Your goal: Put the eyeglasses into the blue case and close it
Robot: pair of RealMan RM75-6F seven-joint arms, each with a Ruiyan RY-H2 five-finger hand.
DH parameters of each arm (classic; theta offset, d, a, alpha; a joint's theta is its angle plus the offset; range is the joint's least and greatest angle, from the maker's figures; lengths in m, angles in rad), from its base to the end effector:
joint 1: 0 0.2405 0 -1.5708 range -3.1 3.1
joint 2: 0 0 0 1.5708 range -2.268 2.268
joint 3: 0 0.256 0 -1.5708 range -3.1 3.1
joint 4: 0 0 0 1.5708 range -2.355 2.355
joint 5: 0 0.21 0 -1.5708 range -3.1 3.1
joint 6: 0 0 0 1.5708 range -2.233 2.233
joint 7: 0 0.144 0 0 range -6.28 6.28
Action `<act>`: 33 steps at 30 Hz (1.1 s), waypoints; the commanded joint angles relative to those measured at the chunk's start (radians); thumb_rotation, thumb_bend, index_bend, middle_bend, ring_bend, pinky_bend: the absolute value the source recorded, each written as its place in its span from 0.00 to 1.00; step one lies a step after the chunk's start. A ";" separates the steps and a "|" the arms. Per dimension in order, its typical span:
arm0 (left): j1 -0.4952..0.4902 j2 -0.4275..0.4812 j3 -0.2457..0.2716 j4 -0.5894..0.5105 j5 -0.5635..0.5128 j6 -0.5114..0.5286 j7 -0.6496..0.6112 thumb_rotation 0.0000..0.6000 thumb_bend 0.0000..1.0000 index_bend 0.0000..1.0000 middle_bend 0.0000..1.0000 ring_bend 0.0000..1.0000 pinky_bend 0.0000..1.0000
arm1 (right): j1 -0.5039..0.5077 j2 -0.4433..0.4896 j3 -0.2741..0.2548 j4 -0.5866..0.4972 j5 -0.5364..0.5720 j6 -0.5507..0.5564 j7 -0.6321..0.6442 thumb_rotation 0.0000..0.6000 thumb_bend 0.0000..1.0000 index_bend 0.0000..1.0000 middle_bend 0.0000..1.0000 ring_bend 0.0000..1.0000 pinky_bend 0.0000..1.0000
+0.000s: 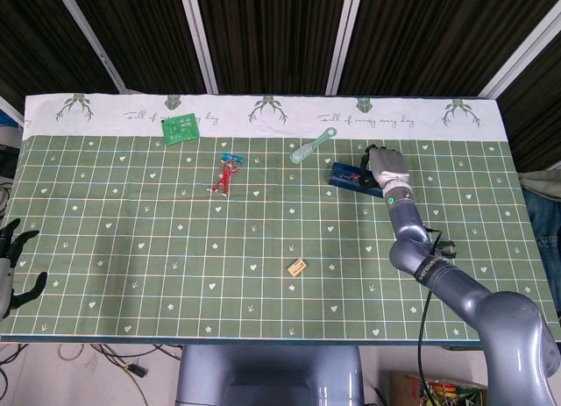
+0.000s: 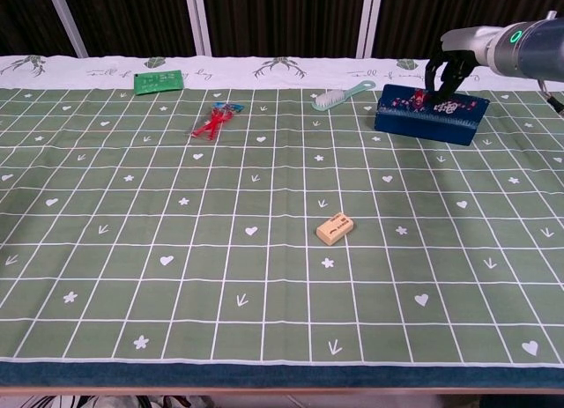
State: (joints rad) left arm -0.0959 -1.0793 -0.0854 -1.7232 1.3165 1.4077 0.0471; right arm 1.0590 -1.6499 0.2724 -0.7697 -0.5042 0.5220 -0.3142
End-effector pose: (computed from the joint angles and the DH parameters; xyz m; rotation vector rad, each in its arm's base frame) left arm -0.3145 0.1881 0.1642 -1.2619 -1.0325 -0.8253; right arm -0.1839 -0.4988 0.0267 1.4902 -1.2101 0.6848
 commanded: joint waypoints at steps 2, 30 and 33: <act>0.000 0.000 0.000 0.000 0.000 0.000 0.000 1.00 0.36 0.18 0.00 0.00 0.00 | 0.001 -0.022 0.005 0.036 0.004 -0.003 0.005 1.00 0.65 0.58 0.20 0.20 0.21; -0.001 0.003 0.004 -0.004 0.000 -0.007 0.003 1.00 0.36 0.18 0.00 0.00 0.00 | -0.017 0.003 0.001 0.027 -0.035 -0.046 0.000 1.00 0.19 0.21 0.14 0.13 0.20; -0.001 0.004 0.005 -0.004 0.000 -0.007 0.004 1.00 0.36 0.18 0.00 0.00 0.00 | -0.015 0.015 -0.015 -0.001 -0.012 -0.046 -0.029 1.00 0.19 0.21 0.14 0.13 0.20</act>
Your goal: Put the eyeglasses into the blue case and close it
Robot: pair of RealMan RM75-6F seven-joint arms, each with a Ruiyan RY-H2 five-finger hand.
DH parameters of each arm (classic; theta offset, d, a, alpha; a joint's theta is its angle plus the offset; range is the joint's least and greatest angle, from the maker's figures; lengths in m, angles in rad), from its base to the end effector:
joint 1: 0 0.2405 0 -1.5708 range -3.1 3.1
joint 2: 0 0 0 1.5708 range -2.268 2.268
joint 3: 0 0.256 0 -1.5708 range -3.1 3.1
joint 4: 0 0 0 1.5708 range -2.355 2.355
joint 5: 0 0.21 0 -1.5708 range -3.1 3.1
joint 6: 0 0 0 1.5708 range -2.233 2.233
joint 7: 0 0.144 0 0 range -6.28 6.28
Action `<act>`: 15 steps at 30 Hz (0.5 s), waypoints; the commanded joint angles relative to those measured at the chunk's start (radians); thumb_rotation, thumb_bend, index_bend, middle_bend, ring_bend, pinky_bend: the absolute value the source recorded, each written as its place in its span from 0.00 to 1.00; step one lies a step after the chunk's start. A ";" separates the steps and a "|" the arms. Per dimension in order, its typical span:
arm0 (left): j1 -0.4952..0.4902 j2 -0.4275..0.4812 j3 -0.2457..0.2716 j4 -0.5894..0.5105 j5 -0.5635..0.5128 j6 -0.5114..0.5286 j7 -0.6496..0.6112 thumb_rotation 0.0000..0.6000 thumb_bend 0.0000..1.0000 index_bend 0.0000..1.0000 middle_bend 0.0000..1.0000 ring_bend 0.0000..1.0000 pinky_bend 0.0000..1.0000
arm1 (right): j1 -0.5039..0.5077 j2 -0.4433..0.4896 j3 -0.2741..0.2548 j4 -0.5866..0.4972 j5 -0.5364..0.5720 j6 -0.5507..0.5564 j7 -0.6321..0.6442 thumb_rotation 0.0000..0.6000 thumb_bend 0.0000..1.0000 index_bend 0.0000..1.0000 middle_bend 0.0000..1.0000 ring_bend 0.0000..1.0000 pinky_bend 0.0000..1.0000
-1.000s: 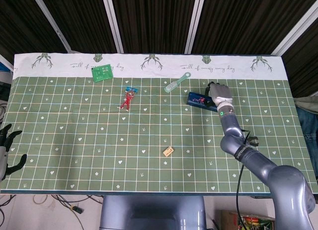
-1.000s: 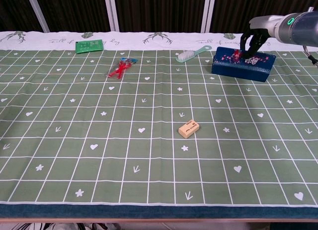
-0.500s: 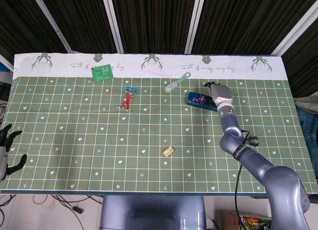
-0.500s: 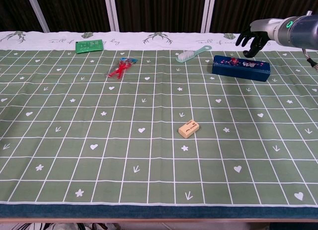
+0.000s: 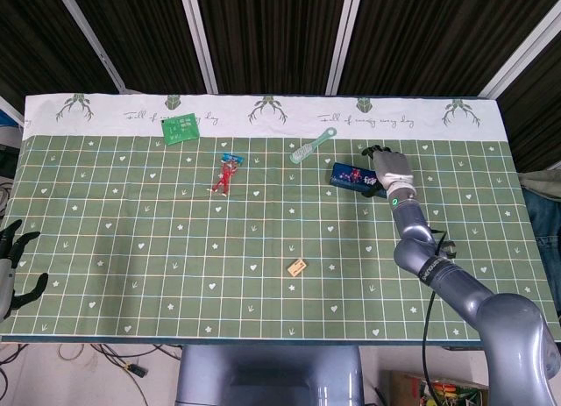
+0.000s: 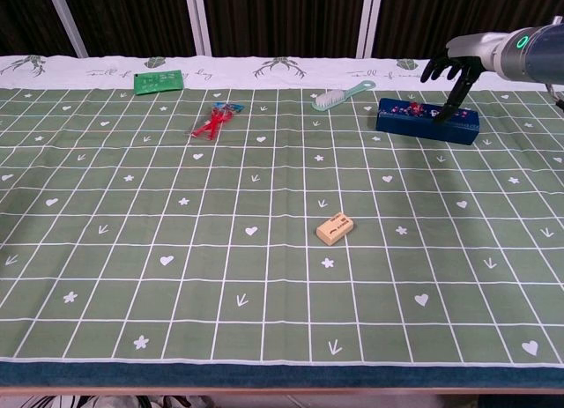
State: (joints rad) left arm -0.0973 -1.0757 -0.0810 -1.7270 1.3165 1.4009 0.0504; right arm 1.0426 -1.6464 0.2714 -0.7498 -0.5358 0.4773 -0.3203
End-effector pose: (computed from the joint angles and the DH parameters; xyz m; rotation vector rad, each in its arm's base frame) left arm -0.3145 0.1875 0.1634 -1.2704 -1.0376 -0.8170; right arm -0.1940 -0.4975 0.0274 1.5212 -1.2019 0.6412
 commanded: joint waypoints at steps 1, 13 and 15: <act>0.000 0.000 0.000 0.000 0.000 0.000 0.000 1.00 0.36 0.18 0.00 0.00 0.00 | 0.004 0.014 -0.020 -0.028 0.030 0.000 -0.033 1.00 0.19 0.21 0.14 0.13 0.20; -0.001 0.002 0.000 0.000 0.000 -0.003 -0.004 1.00 0.36 0.18 0.00 0.00 0.00 | 0.024 -0.040 -0.044 0.020 0.124 0.032 -0.095 1.00 0.27 0.23 0.18 0.17 0.20; -0.001 0.003 0.001 0.000 0.000 -0.004 -0.004 1.00 0.36 0.18 0.00 0.00 0.00 | 0.025 -0.049 -0.044 0.034 0.129 0.028 -0.098 1.00 0.27 0.23 0.19 0.18 0.20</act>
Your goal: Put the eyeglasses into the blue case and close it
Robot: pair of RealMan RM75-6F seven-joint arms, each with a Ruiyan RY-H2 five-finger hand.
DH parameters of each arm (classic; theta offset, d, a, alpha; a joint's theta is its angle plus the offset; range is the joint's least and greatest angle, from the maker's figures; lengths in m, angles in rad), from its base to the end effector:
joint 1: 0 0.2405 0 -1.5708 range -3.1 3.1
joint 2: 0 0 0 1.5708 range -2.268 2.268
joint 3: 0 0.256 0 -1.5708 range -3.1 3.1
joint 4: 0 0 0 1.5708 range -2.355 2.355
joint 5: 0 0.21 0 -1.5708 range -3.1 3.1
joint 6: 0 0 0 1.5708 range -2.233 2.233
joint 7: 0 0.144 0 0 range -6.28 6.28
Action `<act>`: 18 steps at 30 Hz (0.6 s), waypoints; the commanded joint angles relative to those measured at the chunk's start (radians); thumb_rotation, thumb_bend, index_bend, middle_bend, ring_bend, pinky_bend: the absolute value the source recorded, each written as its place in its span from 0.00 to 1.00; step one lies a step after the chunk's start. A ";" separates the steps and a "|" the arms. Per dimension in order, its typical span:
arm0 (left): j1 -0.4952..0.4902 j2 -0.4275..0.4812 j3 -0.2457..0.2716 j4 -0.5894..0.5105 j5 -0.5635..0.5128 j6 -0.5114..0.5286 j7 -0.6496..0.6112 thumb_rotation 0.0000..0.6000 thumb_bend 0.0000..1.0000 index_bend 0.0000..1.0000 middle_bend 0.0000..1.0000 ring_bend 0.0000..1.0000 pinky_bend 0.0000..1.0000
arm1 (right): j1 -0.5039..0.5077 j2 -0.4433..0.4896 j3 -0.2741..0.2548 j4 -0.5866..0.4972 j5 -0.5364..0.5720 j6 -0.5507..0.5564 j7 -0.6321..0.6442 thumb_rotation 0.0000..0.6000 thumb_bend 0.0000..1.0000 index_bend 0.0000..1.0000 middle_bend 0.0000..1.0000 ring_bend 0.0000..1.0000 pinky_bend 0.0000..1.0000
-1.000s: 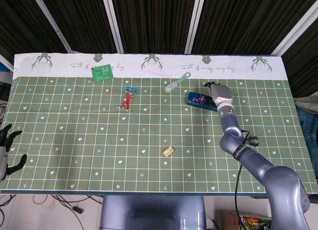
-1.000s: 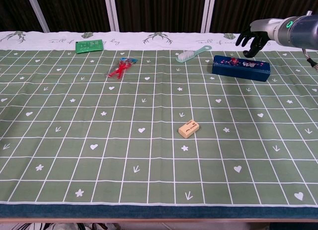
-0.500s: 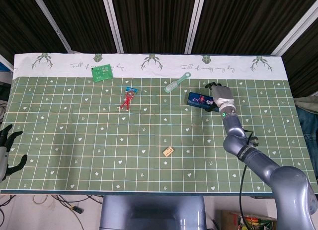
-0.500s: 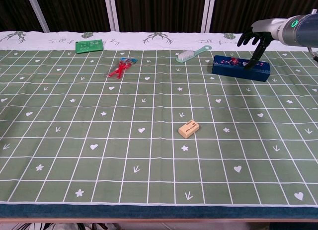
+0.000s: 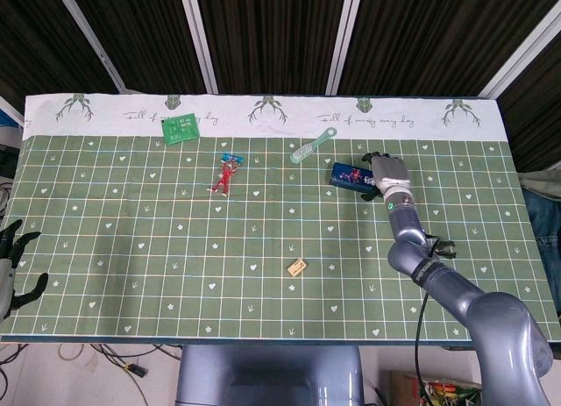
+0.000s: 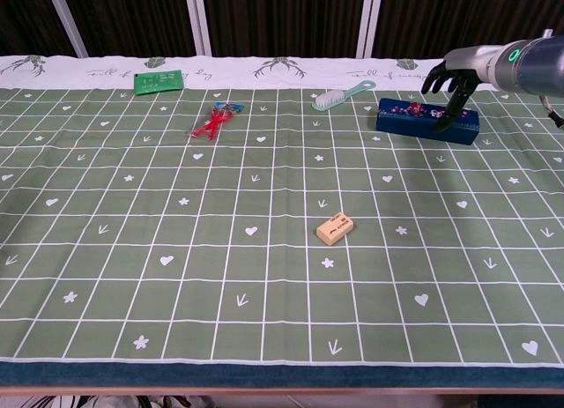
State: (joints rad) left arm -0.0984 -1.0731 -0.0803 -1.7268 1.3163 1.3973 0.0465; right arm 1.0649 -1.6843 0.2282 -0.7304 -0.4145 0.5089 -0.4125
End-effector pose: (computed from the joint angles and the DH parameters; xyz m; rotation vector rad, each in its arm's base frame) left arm -0.3147 0.1877 0.1637 -1.2722 -1.0408 -0.8164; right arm -0.1963 -0.4934 0.0142 1.5058 -1.1979 0.5841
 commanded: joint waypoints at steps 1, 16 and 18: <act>0.000 0.000 0.000 -0.001 0.000 -0.001 0.001 1.00 0.36 0.18 0.00 0.00 0.00 | 0.003 -0.015 0.000 0.021 0.008 -0.004 -0.006 1.00 0.28 0.23 0.20 0.19 0.20; -0.001 0.005 0.003 -0.003 0.003 -0.005 -0.006 1.00 0.36 0.18 0.00 0.00 0.00 | 0.004 -0.065 0.026 0.099 -0.008 -0.029 0.009 1.00 0.42 0.32 0.34 0.30 0.20; -0.001 0.005 0.003 -0.002 0.003 -0.005 -0.006 1.00 0.36 0.19 0.00 0.00 0.00 | 0.004 -0.069 0.029 0.107 -0.010 -0.032 0.010 1.00 0.45 0.33 0.36 0.32 0.20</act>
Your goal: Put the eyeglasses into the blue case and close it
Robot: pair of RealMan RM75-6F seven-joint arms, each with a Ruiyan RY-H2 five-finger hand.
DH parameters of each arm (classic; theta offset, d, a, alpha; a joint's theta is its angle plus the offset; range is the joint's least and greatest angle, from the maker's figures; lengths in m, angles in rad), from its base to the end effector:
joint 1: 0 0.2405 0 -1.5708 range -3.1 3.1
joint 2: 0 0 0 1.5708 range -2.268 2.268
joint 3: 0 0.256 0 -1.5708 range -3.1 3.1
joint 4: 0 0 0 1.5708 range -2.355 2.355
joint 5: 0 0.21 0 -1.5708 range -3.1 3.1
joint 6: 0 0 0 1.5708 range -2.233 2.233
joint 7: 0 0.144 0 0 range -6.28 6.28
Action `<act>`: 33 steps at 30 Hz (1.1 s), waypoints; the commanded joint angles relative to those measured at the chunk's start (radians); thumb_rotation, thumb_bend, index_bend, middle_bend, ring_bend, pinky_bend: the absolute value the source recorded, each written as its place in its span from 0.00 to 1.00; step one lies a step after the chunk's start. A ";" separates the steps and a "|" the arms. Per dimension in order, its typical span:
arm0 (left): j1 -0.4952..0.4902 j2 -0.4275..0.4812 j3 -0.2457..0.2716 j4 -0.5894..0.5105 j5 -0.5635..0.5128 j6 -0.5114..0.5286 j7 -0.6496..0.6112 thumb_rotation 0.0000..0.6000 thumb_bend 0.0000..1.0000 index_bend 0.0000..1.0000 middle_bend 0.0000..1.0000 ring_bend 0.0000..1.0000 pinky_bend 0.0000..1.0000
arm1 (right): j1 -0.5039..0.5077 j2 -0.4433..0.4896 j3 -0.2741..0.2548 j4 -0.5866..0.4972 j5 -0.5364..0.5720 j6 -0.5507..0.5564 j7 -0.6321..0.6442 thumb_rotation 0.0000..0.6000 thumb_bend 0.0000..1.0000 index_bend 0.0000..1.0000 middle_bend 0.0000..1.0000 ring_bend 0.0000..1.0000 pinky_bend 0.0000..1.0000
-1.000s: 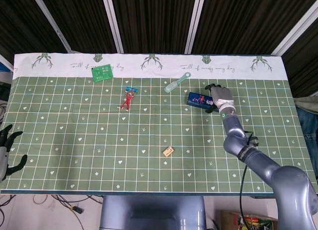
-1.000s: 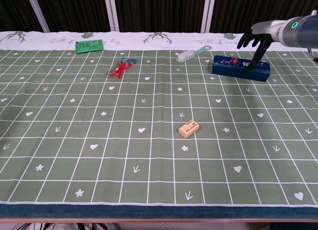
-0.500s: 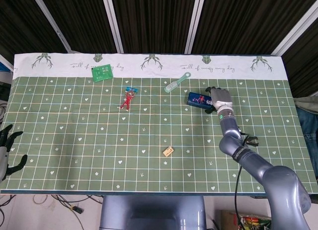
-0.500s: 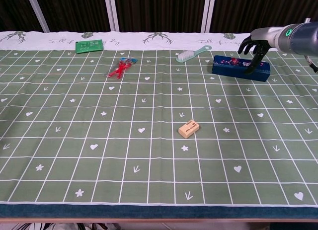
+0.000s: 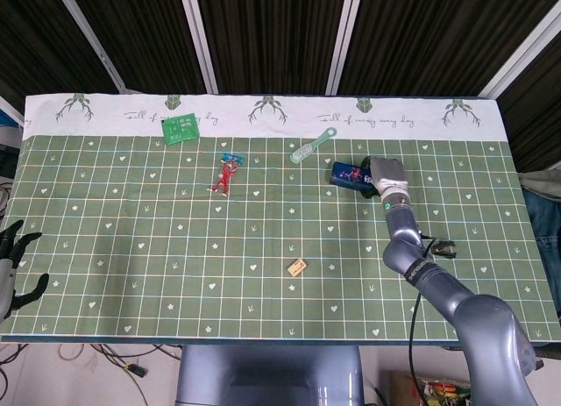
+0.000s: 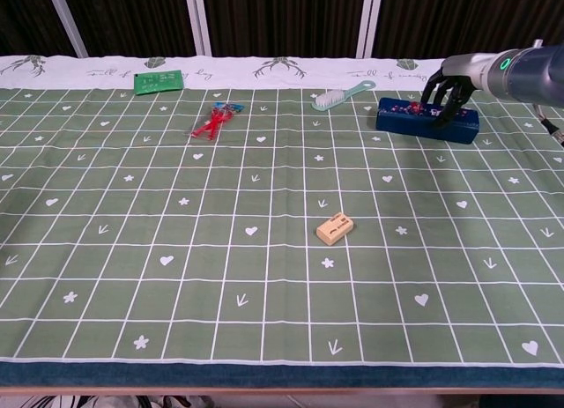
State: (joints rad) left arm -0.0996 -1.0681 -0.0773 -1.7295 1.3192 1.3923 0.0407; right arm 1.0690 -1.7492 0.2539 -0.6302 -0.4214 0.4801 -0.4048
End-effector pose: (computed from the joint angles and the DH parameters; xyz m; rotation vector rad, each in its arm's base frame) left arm -0.3145 0.1874 0.1639 -1.2779 -1.0468 -0.8166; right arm -0.1993 -0.4964 0.0042 1.4794 -1.2176 0.5857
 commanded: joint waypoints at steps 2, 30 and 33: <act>0.000 0.000 0.000 0.000 0.000 -0.001 0.000 1.00 0.36 0.19 0.00 0.00 0.00 | -0.002 -0.010 0.009 0.015 -0.006 -0.004 0.005 1.00 0.47 0.34 0.37 0.34 0.20; 0.000 -0.002 0.000 0.000 -0.002 0.004 0.009 1.00 0.36 0.19 0.00 0.00 0.00 | -0.205 0.282 -0.006 -0.560 -0.328 0.298 0.132 1.00 0.21 0.12 0.08 0.10 0.19; 0.000 -0.004 -0.001 0.000 -0.001 0.007 0.011 1.00 0.36 0.19 0.00 0.00 0.00 | -0.295 0.347 -0.037 -0.702 -0.449 0.434 0.183 1.00 0.21 0.12 0.08 0.09 0.19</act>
State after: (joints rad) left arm -0.0996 -1.0716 -0.0784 -1.7289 1.3176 1.3990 0.0520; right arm 0.8880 -1.4971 0.2542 -1.1679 -0.7250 0.7533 -0.2864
